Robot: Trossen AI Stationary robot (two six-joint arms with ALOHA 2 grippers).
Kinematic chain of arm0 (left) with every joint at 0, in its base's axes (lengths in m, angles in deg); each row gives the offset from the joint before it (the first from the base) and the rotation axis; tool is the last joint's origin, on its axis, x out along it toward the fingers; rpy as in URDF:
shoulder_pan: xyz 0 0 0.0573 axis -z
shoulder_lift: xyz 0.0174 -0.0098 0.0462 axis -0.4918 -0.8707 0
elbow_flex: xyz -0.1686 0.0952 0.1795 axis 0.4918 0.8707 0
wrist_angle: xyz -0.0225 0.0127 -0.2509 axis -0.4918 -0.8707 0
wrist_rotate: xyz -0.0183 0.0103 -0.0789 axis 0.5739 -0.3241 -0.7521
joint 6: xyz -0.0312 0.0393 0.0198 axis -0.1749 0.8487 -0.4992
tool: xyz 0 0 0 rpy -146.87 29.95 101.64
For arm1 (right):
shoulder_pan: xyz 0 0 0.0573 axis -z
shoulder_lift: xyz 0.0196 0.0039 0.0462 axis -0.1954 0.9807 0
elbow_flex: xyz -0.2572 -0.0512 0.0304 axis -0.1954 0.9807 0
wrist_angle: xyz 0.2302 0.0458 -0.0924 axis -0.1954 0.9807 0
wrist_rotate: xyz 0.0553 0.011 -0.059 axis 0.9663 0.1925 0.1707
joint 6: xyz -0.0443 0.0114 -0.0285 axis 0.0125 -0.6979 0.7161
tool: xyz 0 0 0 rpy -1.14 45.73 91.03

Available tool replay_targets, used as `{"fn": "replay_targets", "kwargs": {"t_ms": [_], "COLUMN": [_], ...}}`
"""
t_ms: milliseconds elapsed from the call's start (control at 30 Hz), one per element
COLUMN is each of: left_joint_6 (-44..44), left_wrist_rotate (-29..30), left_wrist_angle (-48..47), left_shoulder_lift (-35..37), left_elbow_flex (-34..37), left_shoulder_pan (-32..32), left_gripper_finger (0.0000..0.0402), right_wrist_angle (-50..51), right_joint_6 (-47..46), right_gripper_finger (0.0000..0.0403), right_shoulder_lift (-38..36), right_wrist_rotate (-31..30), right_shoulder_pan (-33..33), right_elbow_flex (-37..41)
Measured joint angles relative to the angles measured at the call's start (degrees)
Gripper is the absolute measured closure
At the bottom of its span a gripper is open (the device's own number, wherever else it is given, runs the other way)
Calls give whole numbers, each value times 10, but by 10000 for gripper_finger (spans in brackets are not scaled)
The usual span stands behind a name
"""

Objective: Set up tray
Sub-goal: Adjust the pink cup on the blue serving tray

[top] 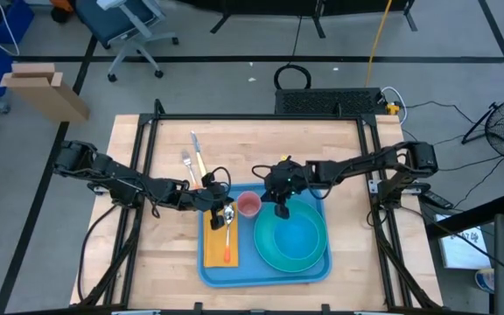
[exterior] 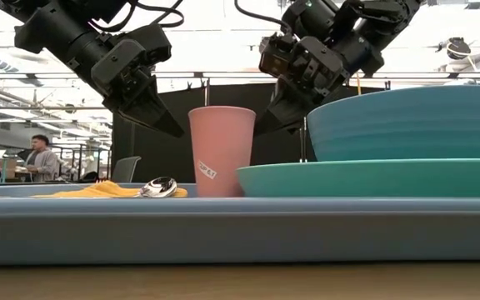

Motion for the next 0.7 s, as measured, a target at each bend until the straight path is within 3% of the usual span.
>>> {"fn": "replay_targets", "kwargs": {"t_ms": [267, 467, 700], "left_joint_6": [0, 0, 14], "left_wrist_rotate": [0, 0, 2], "left_wrist_angle": [0, -2, -9], "left_shoulder_lift": [0, 0, 2], "left_elbow_flex": [0, 0, 0], "left_shoulder_pan": [0, 0, 0], "left_gripper_finger": [379, 395, 382], "right_wrist_angle": [0, -4, 1], "right_joint_6": [-5, -5, 1], "right_gripper_finger": [403, 403, 403], "right_shoulder_lift": [0, 0, -4], "right_wrist_rotate": [7, 45, 4], "right_shoulder_pan": [-14, -22, -18], "right_elbow_flex": [0, 0, 0]}}
